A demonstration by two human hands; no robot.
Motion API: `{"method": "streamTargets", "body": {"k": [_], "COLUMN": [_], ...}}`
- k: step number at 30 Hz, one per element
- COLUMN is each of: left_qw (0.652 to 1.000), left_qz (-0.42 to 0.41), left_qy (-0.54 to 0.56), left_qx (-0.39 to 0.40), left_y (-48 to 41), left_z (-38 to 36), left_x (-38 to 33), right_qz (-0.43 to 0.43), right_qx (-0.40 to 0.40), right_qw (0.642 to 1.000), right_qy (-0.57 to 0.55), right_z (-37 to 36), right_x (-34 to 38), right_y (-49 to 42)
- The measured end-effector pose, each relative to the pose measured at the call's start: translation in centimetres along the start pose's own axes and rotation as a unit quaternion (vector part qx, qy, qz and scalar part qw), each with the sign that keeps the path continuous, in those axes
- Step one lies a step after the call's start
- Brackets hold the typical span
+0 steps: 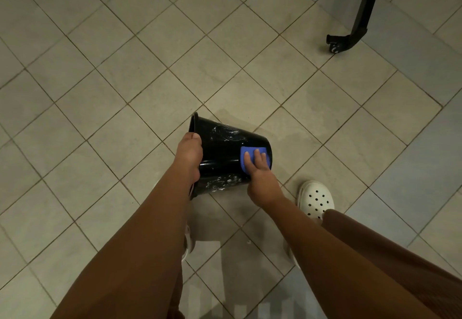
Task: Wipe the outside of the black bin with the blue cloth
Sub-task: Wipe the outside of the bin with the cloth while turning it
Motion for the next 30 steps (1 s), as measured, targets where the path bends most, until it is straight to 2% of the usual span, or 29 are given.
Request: {"method": "streamTargets", "body": {"k": [4,8,12,15,17,24,27,30], "left_qw": [1.0,1.0,1.0,1.0,1.0,0.999,0.998,0.998], "left_qz": [-0.009,-0.013,-0.008,-0.004,-0.005,-0.009,-0.015,-0.017], "left_qy": [-0.008,-0.013,-0.012,-0.009,-0.012,-0.03,-0.044,-0.043], "left_qx": [0.004,0.018,0.024,0.022,0.022,0.031,0.042,0.04], "left_y": [-0.1,0.0,-0.1,-0.1,0.0,0.1,0.5,0.5], "left_z": [0.0,-0.1,-0.1,-0.3,-0.4,-0.2,-0.4,-0.2], "left_x": [0.0,0.0,-0.2,-0.4,-0.4,-0.5,-0.7,-1.1], "right_qz": [0.152,0.234,0.23,0.127,0.109,0.26,0.286,0.265], "right_qx": [-0.058,-0.036,-0.045,-0.027,-0.036,-0.03,-0.022,0.011], "right_qw": [0.986,0.969,0.969,0.99,0.993,0.96,0.952,0.96], "right_qy": [0.025,0.075,0.081,0.054,0.036,0.098,0.109,0.096], "right_z": [-0.6,-0.5,-0.4,-0.5,-0.5,-1.1,-0.7,-0.3], "right_x": [0.2,1.5,2.0,2.2,2.2,2.2,3.2,3.9], "right_y": [0.7,0.4,0.0,-0.2,0.0,0.9,0.4,-0.1]}}
Point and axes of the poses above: each hand's wrist, its own y-axis away from the middle knuckle, its own z-axis out of the back of the hand, x = y × z, the point moved 2 cm from there along -y, towards the middle knuckle, and after that the axes turned 9 degrees about z, right-handed, at the moved point
